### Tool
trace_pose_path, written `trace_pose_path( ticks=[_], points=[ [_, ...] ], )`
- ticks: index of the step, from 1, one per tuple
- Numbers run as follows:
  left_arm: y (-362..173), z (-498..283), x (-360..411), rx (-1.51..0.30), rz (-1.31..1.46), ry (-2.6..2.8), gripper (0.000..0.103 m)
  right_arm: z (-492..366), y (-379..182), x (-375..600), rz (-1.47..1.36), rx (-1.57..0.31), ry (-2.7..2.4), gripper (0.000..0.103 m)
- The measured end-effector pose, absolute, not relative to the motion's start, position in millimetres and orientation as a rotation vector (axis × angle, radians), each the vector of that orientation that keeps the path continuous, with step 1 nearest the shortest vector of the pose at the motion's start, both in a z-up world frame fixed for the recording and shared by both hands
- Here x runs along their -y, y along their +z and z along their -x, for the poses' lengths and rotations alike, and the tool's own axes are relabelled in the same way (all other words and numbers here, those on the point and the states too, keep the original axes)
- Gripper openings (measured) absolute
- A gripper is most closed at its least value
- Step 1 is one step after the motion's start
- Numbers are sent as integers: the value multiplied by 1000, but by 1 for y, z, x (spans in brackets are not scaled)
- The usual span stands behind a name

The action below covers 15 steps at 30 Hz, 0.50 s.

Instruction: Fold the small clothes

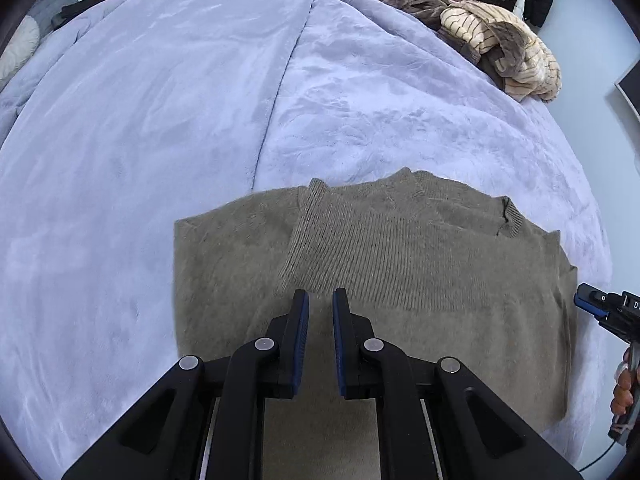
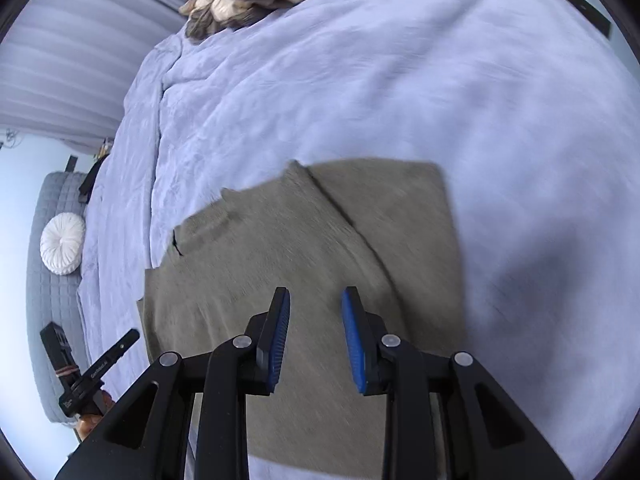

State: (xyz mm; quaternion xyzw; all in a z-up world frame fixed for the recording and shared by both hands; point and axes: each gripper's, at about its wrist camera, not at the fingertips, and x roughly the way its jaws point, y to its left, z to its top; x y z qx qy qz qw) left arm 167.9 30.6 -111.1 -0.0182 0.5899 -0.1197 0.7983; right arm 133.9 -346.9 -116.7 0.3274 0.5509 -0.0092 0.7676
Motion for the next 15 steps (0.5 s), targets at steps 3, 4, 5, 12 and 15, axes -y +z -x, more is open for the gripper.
trace_pose_path(
  ticks=[3, 4, 5, 12, 15],
  points=[
    [-142, -177, -36, -1323, 30, -175, 12, -156, -132, 338, -636, -1244, -15, 30],
    [-149, -176, -42, -1329, 60, -177, 12, -159, -142, 340, -595, -1273, -36, 29],
    [-152, -177, -49, -1332, 103, -185, 12, -161, -150, 341, -558, -1299, -65, 19],
    [-137, -162, -58, -1365, 43, -144, 12, -143, -163, 382, -605, -1298, -204, 0],
    [-125, -145, -60, -1361, 48, -149, 12, -126, -149, 385, -644, -1295, -196, 7]
  ],
)
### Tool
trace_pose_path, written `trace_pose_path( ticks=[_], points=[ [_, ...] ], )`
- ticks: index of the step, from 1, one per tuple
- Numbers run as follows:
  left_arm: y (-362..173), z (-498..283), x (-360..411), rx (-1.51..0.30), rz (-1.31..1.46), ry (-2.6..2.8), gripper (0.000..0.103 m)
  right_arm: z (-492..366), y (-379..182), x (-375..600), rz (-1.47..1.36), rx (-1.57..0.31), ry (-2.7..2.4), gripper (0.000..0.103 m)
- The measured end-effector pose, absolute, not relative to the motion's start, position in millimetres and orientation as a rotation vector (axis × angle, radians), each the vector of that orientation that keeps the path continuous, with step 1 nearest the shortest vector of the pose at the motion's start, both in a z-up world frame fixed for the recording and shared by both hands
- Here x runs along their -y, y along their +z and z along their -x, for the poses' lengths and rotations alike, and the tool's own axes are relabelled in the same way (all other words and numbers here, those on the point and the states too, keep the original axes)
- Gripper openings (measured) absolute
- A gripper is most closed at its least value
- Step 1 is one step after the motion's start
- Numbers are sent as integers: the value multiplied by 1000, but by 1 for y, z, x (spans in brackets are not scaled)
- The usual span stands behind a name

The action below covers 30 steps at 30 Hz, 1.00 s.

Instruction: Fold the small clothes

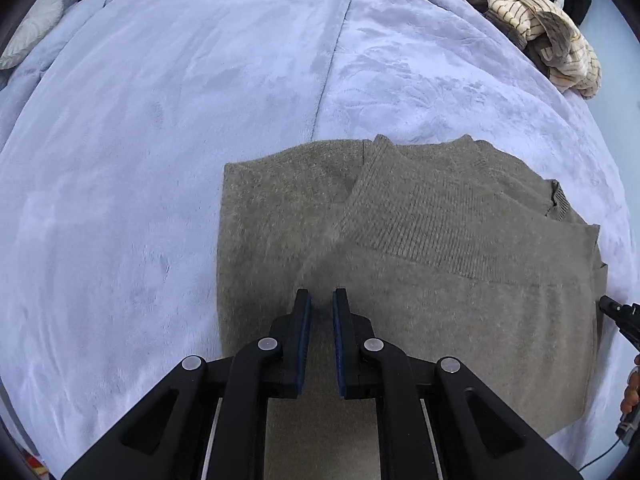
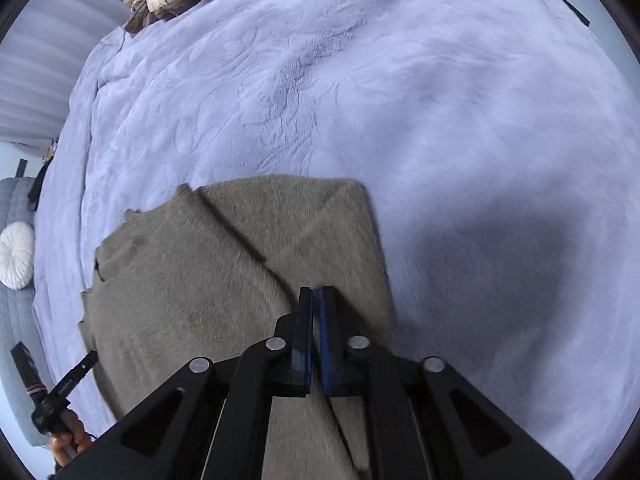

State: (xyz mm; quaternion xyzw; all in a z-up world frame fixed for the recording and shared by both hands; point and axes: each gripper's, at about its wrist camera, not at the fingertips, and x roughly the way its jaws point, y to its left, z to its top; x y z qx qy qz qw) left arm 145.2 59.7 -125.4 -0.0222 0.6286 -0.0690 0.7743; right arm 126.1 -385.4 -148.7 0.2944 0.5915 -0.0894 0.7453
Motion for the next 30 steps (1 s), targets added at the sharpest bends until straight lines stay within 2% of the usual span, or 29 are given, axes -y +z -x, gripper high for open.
trace_pose_path(
  ticks=[7, 15, 22, 24, 27, 29, 30],
  points=[
    [-141, -90, -74, -1454, 78, -86, 12, -71, -117, 341, -537, -1312, -74, 7],
    [-151, -46, -60, -1548, -30, -51, 12, -23, -162, 332, -545, -1496, -93, 7],
    [-129, -26, -45, -1548, -17, -46, 12, -9, -158, 340, -574, -1520, -81, 8],
    [-122, -20, -41, -1539, -18, -44, 12, -6, -154, 340, -584, -1522, -72, 12],
    [-113, -13, -30, -1532, -17, -44, 12, 1, -145, 341, -579, -1516, -59, 24],
    [-107, -9, -23, -1527, -18, -45, 12, 5, -138, 337, -573, -1508, -49, 41],
    [-104, -6, -19, -1525, -20, -44, 12, 6, -134, 335, -567, -1502, -44, 44]
  ],
)
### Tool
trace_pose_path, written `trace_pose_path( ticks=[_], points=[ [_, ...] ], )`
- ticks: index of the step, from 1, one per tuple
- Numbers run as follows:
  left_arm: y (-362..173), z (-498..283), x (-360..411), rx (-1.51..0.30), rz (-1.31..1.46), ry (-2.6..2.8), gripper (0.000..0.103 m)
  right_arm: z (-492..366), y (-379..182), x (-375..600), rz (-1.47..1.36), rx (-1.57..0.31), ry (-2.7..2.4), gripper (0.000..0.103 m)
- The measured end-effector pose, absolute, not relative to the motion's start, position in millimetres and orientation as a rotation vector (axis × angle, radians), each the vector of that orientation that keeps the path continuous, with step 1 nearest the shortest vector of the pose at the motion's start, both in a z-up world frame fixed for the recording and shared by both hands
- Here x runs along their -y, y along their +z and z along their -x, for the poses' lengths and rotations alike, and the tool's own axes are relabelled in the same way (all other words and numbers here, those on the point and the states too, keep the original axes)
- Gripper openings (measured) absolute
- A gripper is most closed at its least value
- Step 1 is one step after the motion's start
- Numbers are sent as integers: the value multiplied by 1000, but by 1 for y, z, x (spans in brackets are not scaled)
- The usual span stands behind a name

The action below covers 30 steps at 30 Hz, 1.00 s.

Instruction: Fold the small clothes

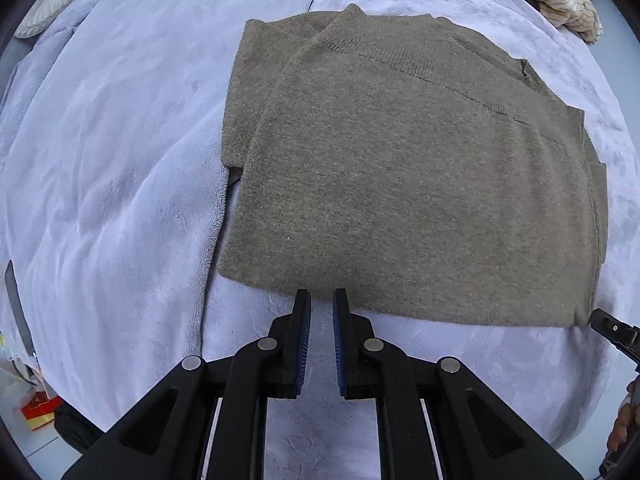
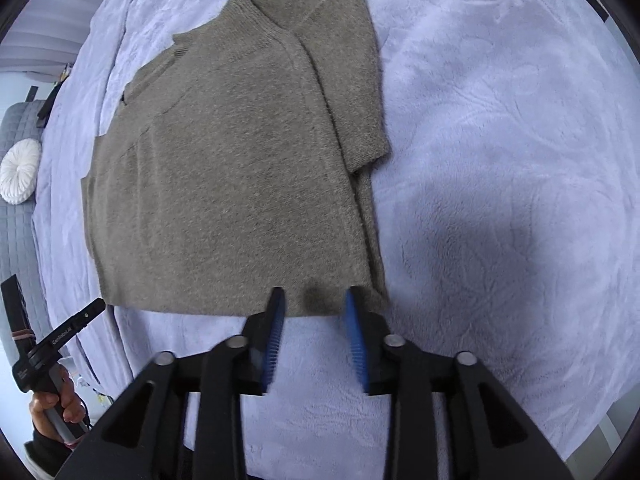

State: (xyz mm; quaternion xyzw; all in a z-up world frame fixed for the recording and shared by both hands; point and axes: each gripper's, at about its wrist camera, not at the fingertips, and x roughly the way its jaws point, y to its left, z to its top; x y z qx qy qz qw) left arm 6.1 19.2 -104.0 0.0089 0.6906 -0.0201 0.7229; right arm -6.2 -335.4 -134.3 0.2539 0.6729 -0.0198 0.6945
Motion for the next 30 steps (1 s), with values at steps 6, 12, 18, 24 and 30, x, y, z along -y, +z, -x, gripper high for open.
trace_pose_path(
  ticks=[6, 12, 18, 24, 30],
  points=[
    [-88, 4, 2, -1516, -46, -36, 12, 7, -125, 322, -564, -1489, 6, 49],
    [-77, 17, 20, -1517, -91, -31, 12, 10, -127, 321, -610, -1480, 30, 52],
    [-67, 27, 19, -1526, -63, -50, 12, 16, -126, 320, -619, -1469, 42, 59],
    [-67, 27, 7, -1447, -95, -108, 102, 23, -120, 311, -626, -1448, 9, 69],
    [-82, 10, -21, -1481, -99, -195, 102, 33, -119, 274, -687, -1428, -36, 74]
  ],
)
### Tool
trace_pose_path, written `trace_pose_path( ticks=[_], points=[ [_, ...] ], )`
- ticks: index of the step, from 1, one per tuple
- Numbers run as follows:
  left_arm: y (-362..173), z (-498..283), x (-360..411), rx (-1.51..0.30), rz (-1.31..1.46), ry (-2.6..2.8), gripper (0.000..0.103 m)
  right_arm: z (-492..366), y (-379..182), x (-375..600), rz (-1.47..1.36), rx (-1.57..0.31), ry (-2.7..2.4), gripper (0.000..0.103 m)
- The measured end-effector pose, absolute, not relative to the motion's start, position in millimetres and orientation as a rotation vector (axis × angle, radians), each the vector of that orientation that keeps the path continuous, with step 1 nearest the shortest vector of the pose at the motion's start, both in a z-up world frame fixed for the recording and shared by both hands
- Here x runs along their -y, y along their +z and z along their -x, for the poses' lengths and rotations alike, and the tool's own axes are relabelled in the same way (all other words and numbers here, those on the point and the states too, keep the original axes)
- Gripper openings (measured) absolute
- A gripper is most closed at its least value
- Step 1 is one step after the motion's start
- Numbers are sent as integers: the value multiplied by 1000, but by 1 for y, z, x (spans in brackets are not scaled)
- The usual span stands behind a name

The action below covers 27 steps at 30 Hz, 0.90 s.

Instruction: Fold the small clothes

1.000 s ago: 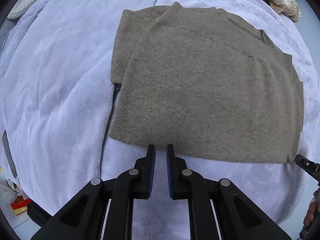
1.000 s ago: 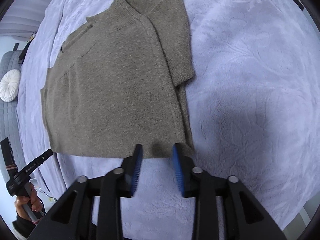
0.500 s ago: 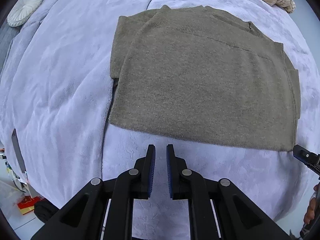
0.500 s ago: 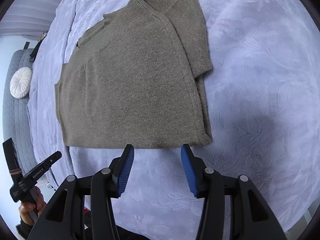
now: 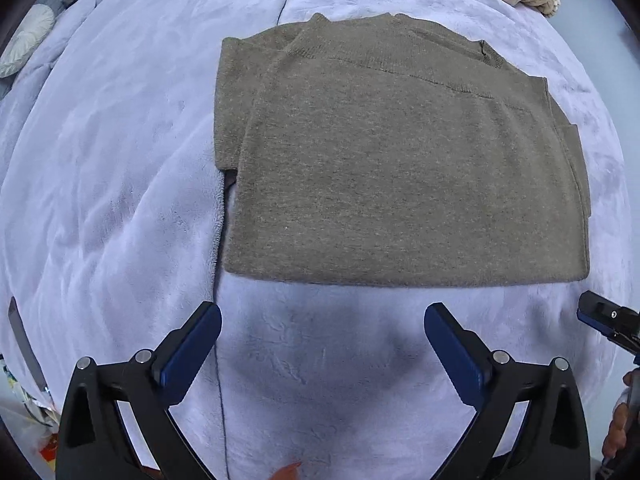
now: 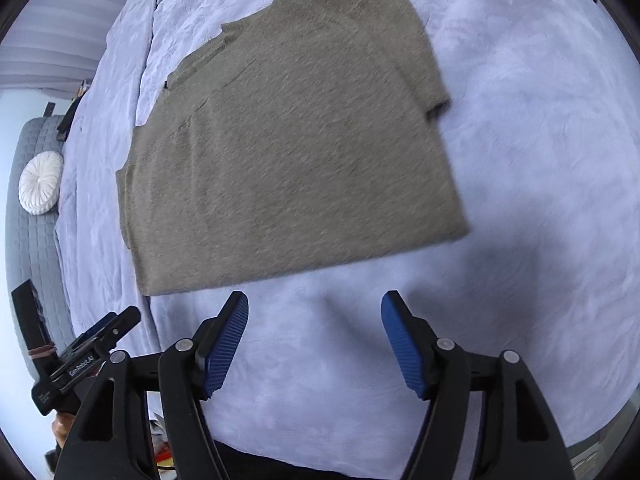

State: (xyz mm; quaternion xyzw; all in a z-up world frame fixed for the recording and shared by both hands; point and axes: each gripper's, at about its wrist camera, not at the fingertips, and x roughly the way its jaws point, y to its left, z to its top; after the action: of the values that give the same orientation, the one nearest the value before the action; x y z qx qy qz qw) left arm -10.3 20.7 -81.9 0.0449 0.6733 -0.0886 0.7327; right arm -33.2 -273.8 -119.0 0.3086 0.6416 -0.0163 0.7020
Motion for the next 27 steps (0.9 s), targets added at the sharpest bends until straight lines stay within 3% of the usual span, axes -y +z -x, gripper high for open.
trace_pose_path(
  ticks=[13, 27],
  points=[
    [-104, -34, -93, -1495, -75, -281, 102, 37, -153, 158, -922, -1427, -20, 74],
    [-130, -102, -138, -1508, 32, -275, 102, 7, -206, 120, -1348, -1302, 118, 75]
  ],
)
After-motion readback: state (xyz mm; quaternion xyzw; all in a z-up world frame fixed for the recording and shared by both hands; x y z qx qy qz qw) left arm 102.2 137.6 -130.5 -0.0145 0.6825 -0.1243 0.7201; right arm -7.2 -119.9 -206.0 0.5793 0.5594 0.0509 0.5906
